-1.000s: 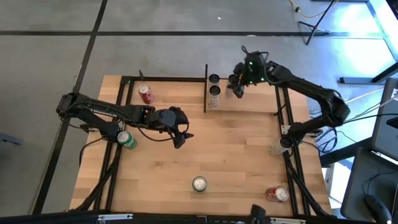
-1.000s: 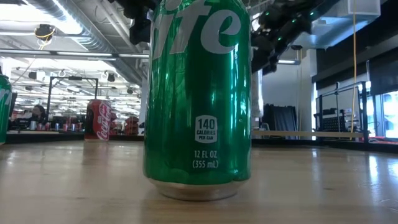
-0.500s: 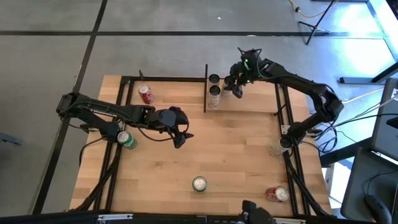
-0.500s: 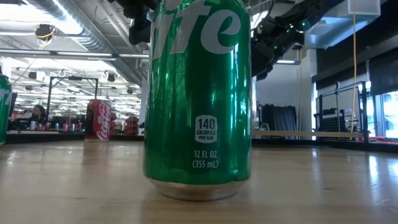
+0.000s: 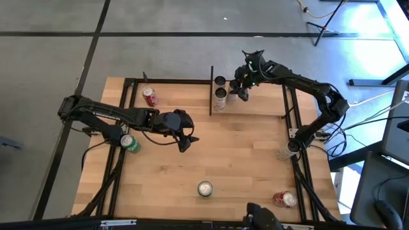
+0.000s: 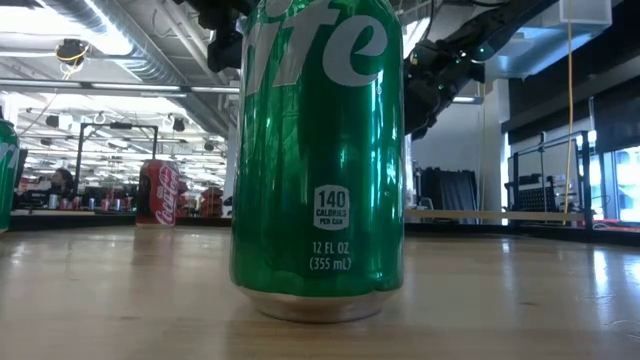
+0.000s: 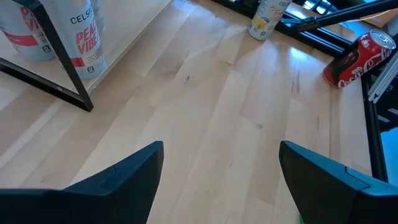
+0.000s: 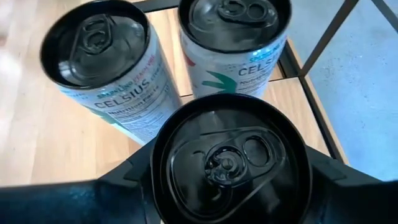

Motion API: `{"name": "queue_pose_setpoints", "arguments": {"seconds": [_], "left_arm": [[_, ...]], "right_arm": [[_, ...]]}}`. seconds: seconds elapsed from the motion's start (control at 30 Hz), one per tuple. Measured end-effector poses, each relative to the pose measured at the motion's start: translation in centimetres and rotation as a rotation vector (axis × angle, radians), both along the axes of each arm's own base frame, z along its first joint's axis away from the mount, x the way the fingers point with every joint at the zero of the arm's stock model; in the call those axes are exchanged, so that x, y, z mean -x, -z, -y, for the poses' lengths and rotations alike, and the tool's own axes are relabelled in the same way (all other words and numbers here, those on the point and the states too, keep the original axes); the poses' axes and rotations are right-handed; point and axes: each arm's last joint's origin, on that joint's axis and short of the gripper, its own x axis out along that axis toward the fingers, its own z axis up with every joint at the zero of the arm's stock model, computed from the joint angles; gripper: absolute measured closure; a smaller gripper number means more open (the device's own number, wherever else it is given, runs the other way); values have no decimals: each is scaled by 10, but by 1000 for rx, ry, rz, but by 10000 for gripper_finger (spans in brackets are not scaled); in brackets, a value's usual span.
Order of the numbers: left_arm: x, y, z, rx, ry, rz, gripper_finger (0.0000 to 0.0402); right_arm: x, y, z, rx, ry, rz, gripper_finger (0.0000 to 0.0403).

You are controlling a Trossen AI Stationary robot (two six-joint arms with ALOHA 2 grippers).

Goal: Place canned beverage on shelf
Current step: Put the top white-yellow soda can on the shelf, then put the white-yellow soda can on the shelf aligned with the other white-yellow soda can

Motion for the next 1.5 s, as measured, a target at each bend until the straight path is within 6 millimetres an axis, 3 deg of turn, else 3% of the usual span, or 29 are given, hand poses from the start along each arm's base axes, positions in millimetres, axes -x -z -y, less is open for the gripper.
{"name": "queue_pose_setpoints", "arguments": {"seconds": [0.2,0.4,0.53,0.67,0.8,0.93,1.1,1.27,1.5], "left_arm": [[0,0,0,0,0,0,95],[0,0,0,0,0,0,95],[0,0,0,0,0,0,95],[0,0,0,0,0,0,95],[0,0,0,-1,1,0,95],[0,0,0,-2,1,0,95],[0,0,0,-9,-7,0,95],[0,0,0,-9,-7,0,95],[0,0,0,-9,-7,0,95]], "right_arm": [[0,0,1,18,7,-7,173],[0,-1,1,19,7,-4,75],[1,-4,-1,13,24,3,36],[8,-24,-5,52,59,-7,23],[18,-60,-15,32,74,-22,26],[29,-90,-41,-71,69,-42,29],[43,-110,-89,-210,60,-81,29],[73,-119,-139,-278,108,-206,29],[111,-119,-183,-373,233,-324,29]]}}
